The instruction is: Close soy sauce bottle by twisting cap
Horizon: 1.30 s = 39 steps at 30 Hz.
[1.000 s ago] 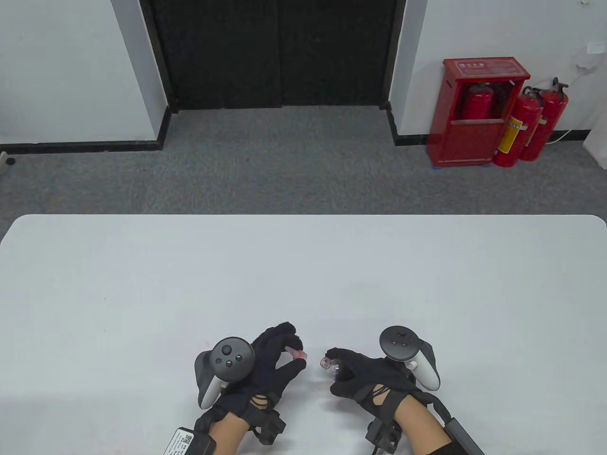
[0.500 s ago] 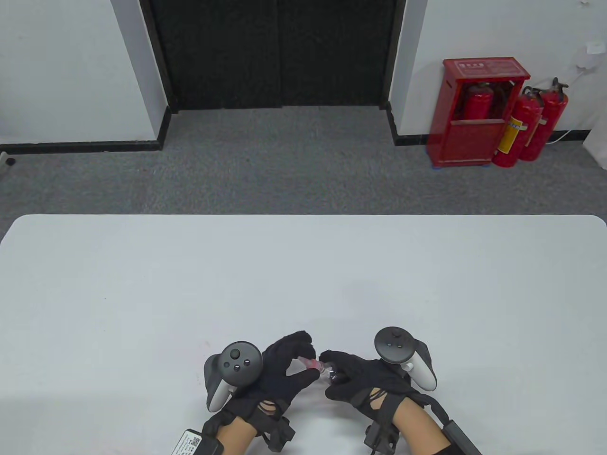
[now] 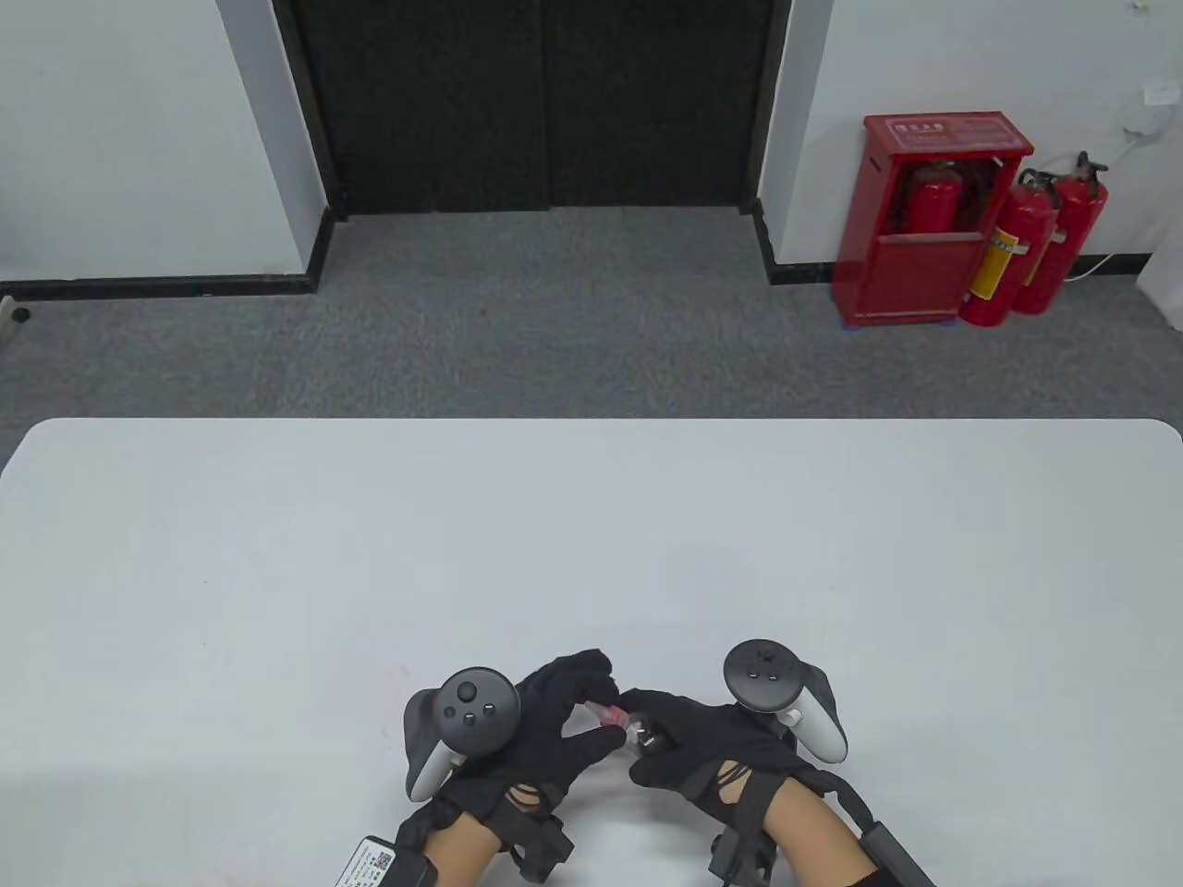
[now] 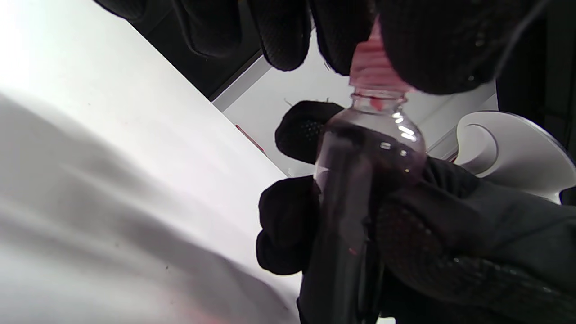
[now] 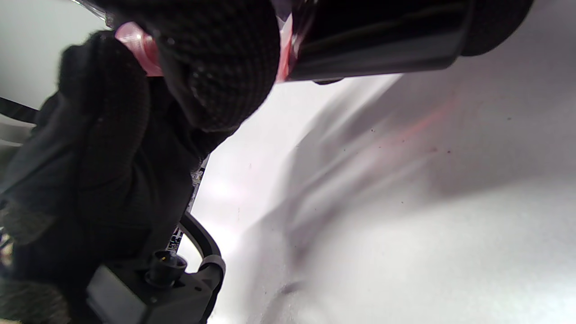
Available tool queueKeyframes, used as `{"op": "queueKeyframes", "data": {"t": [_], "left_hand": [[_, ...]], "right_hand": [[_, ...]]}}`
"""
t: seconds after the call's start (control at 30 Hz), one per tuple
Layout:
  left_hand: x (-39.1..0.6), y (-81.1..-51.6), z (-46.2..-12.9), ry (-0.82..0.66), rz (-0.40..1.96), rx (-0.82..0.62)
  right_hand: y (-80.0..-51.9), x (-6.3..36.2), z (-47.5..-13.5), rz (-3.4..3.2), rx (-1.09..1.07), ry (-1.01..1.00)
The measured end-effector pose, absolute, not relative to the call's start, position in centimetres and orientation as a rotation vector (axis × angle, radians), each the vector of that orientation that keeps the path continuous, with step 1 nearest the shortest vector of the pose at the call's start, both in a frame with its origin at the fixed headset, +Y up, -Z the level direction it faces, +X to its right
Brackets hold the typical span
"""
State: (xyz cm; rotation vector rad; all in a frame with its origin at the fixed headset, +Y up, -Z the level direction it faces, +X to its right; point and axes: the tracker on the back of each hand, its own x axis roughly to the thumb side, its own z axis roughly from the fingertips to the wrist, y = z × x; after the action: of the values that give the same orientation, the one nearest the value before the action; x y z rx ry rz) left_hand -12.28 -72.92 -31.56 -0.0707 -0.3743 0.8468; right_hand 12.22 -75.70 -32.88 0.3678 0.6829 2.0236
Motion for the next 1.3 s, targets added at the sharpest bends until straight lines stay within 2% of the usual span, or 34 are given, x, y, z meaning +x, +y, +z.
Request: {"op": "queueKeyframes", "data": {"t": [0.77, 1.1, 1.3], "left_hand": [[-12.29, -73.02, -31.97, -0.461, 0.938, -0.213], [-12.07, -73.08, -31.95, -0.510, 1.095, -0.333], [-11.65, -72.80, -31.67, -0.537, 1.072, -0.336]], "right_hand": [[-75.50, 12.14, -32.81, 2.047, 0.393, 0.690], [-75.16, 12.15, -32.93, 1.964, 0.478, 0.662], [-75.07, 12.22, -32.94, 1.923, 0.503, 0.646]]}}
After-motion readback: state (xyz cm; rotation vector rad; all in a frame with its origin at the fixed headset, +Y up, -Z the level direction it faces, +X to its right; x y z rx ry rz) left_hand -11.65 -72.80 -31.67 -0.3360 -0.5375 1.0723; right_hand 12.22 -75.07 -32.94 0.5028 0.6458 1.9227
